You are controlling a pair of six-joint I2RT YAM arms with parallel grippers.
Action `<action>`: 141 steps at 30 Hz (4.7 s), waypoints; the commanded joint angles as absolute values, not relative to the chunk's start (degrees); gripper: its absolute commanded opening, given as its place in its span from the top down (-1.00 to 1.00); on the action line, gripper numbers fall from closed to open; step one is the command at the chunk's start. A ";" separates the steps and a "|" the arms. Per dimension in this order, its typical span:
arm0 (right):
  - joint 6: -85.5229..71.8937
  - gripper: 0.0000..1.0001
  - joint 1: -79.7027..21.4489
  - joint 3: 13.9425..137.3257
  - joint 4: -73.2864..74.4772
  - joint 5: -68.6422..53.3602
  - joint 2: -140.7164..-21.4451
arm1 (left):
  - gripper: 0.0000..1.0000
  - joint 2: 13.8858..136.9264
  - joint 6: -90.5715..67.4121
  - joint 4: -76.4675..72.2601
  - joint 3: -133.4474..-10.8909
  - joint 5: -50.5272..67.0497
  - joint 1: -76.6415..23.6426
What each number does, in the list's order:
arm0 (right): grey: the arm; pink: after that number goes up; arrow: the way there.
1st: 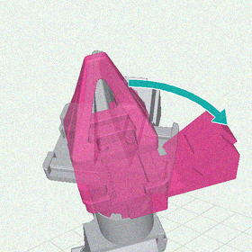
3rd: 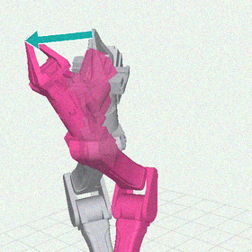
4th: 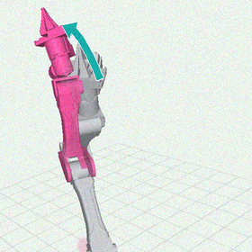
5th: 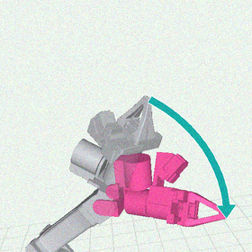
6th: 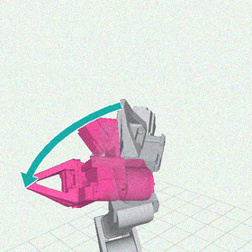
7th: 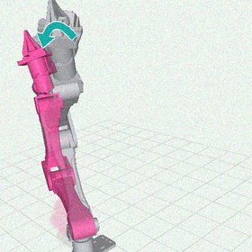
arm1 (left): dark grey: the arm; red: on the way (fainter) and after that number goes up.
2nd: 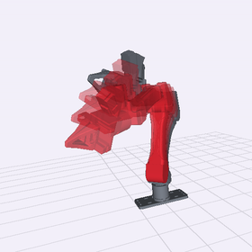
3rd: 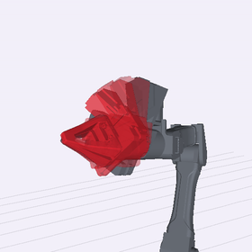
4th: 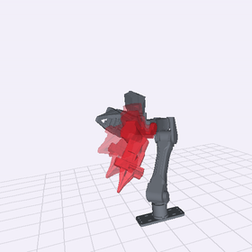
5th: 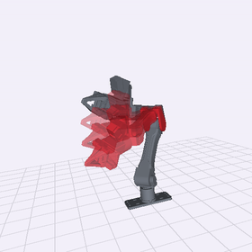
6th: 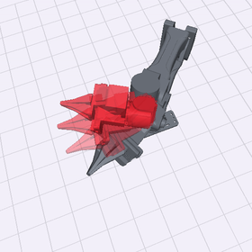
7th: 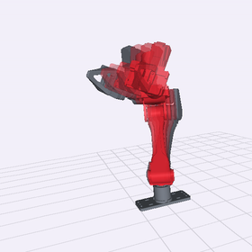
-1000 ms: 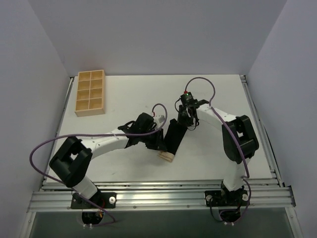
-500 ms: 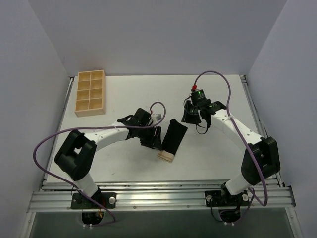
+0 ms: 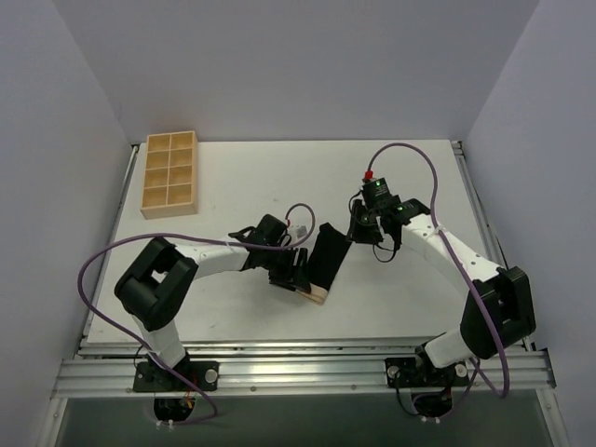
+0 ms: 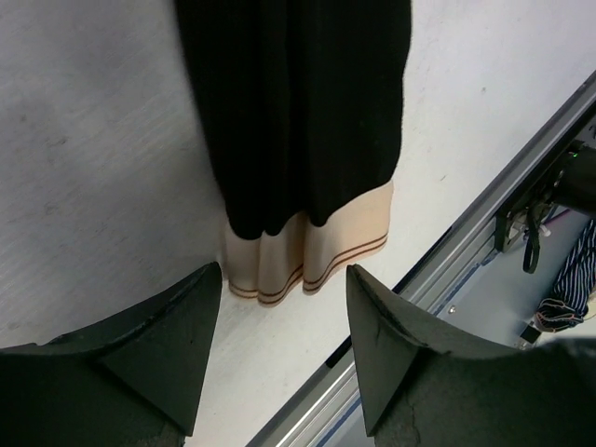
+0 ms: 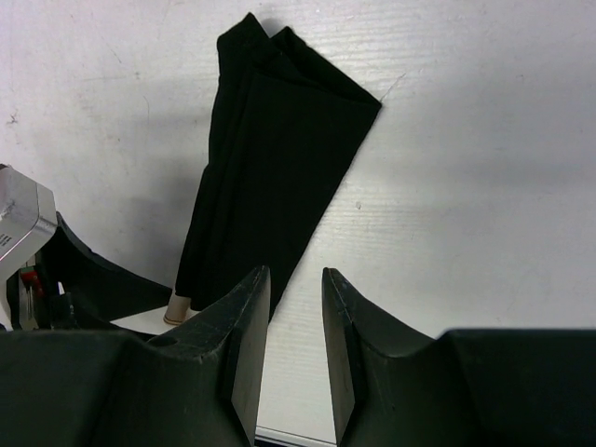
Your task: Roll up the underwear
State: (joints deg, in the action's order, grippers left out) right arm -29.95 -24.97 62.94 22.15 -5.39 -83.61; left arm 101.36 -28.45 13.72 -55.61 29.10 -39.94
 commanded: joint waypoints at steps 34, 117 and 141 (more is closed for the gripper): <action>-25.41 0.42 -37.96 54.41 22.42 2.02 -74.00 | 0.95 104.16 -39.11 3.77 -54.84 34.80 -42.01; 7.83 1.00 -69.70 62.14 14.31 21.30 -96.24 | 0.41 105.03 -35.24 32.44 -66.10 52.30 -15.74; 3.52 1.00 -48.87 75.05 18.98 -31.79 -112.84 | 0.07 86.31 -39.82 2.39 -37.80 43.06 -6.24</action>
State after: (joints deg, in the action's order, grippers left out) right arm 4.27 -50.02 72.82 16.56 -21.50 -110.74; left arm 89.23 -39.18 11.68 -39.88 42.50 -6.28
